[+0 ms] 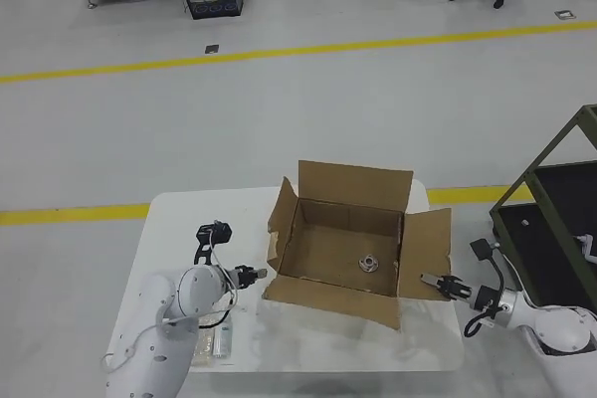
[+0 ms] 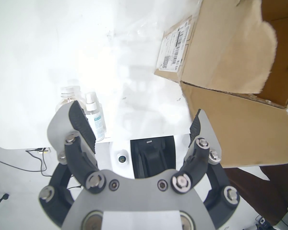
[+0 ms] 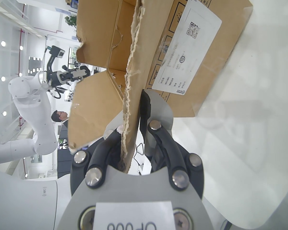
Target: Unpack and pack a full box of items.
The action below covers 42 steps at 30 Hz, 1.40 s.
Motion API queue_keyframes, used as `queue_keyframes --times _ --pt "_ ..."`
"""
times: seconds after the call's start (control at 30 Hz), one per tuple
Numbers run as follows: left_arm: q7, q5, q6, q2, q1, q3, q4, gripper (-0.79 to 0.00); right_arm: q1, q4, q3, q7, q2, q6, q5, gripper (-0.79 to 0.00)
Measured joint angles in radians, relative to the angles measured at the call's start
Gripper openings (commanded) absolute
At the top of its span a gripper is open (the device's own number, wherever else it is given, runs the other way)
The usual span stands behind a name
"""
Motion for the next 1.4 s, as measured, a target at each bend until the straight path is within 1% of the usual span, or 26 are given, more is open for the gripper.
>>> queue_keyframes --times 0.17,0.37,0.47,0.6,0.67,0.83,0.9,1.03,1.17,1.2,1.23,1.27,1.3,1.33,1.4 --pt "0.006 0.025 0.015 0.004 0.002 -0.010 -0.041 0.000 -0.002 0.003 0.002 -0.011 0.000 -0.006 0.003 -0.785" --pt "0.044 -0.066 -0.003 0.000 -0.013 0.010 -0.068 0.000 -0.002 -0.001 -0.001 -0.015 0.001 -0.013 0.014 -0.785" --pt "0.096 -0.098 -0.004 -0.004 -0.034 0.029 -0.064 0.000 -0.002 0.001 -0.003 -0.015 0.001 -0.016 0.013 -0.785" --pt "0.160 -0.127 -0.031 -0.011 -0.087 0.089 0.003 0.000 0.002 0.005 -0.012 -0.018 0.000 -0.017 0.011 -0.785" --pt "0.184 -0.152 -0.029 -0.015 -0.109 0.106 0.036 0.000 0.004 0.006 -0.015 -0.018 0.000 -0.019 0.012 -0.785" --pt "0.273 -0.172 -0.024 -0.025 -0.167 0.144 0.147 0.000 0.006 0.012 -0.020 -0.021 -0.001 -0.020 0.014 -0.785" --pt "0.302 -0.155 -0.026 -0.028 -0.192 0.167 0.197 0.000 0.008 0.011 -0.025 -0.023 -0.001 -0.019 0.015 -0.785" --pt "0.341 -0.154 -0.022 -0.034 -0.231 0.191 0.267 0.000 0.013 0.013 -0.034 -0.026 -0.002 -0.019 0.016 -0.785" --pt "0.355 -0.123 -0.025 -0.036 -0.268 0.210 0.335 0.000 0.023 0.020 -0.042 -0.026 -0.003 -0.017 0.016 -0.785" --pt "0.356 -0.123 -0.026 -0.037 -0.278 0.212 0.354 -0.022 0.026 0.022 -0.045 -0.027 -0.004 -0.016 0.015 -0.785" --pt "0.357 -0.120 -0.028 -0.037 -0.285 0.213 0.367 -0.206 0.029 0.024 -0.047 -0.028 -0.004 -0.016 0.015 -0.785" --pt "0.358 -0.119 -0.029 -0.038 -0.292 0.213 0.379 -0.483 0.031 0.026 -0.049 -0.029 -0.004 -0.016 0.015 -0.785" --pt "0.361 -0.123 -0.030 -0.038 -0.298 0.212 0.393 -0.582 0.034 0.028 -0.052 -0.029 -0.004 -0.016 0.014 -0.785" --pt "0.363 -0.125 -0.031 -0.038 -0.301 0.211 0.400 -0.785 0.037 0.030 -0.054 -0.029 -0.005 -0.017 0.014 -0.785" --pt "0.363 -0.132 -0.035 -0.038 -0.305 0.208 0.410 -0.785 0.042 0.035 -0.057 -0.030 -0.005 -0.017 0.014 -0.785"
